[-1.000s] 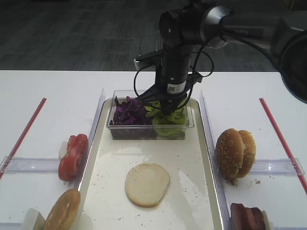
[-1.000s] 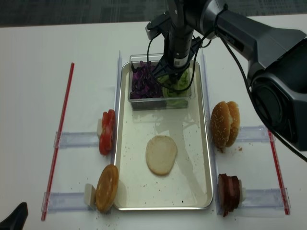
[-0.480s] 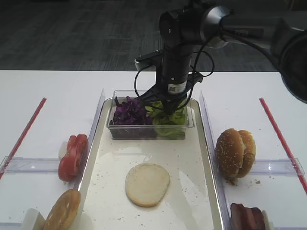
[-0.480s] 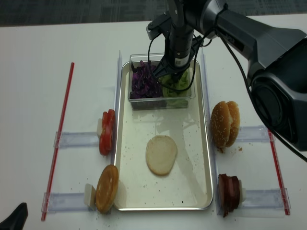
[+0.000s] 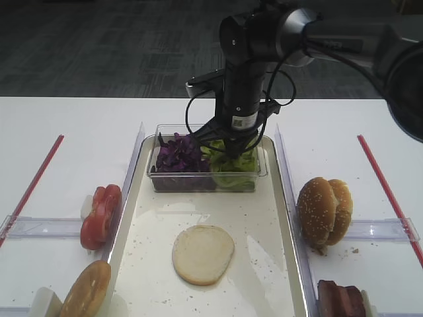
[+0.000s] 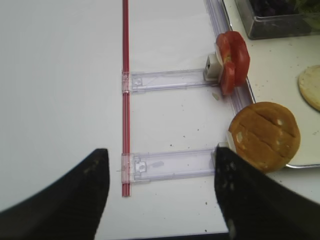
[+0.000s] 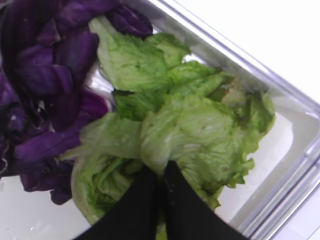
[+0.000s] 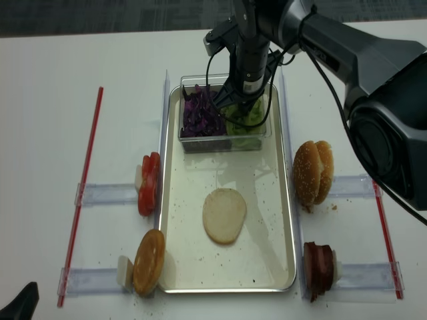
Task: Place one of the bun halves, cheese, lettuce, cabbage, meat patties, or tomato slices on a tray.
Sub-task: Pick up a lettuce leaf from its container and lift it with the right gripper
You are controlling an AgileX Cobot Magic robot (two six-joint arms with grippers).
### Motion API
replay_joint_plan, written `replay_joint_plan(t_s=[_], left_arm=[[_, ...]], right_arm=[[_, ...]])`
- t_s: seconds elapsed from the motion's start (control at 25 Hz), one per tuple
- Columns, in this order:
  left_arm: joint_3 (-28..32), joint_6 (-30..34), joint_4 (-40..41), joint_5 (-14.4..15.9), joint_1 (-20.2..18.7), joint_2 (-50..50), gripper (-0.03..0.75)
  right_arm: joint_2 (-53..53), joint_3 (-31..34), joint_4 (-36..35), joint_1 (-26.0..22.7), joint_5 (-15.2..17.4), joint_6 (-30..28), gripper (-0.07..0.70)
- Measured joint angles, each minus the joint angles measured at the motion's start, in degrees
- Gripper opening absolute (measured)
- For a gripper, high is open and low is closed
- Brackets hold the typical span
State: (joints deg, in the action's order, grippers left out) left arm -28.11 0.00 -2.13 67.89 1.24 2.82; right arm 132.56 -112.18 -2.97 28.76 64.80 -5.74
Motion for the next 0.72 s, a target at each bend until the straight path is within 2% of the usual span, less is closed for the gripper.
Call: replay_joint_plan(t_s=[0.12,0.48,0.72], left_arm=[[0.00,0.00,0.00,0.00,0.00,0.00,0.419],[0.00,0.00,0.00,0.00,0.00,0.00,0.419],[0.00,0.00,0.00,0.00,0.00,0.00,0.419]], right_arm=[[0.00,-0.15,0.00,0.00,0.63,0.00,0.059],[0.00,-3.83,0.09,0.00,5.14,0.00,0.059],[0.00,-7.66,0.09,0.00,5.37,0.00,0.059]])
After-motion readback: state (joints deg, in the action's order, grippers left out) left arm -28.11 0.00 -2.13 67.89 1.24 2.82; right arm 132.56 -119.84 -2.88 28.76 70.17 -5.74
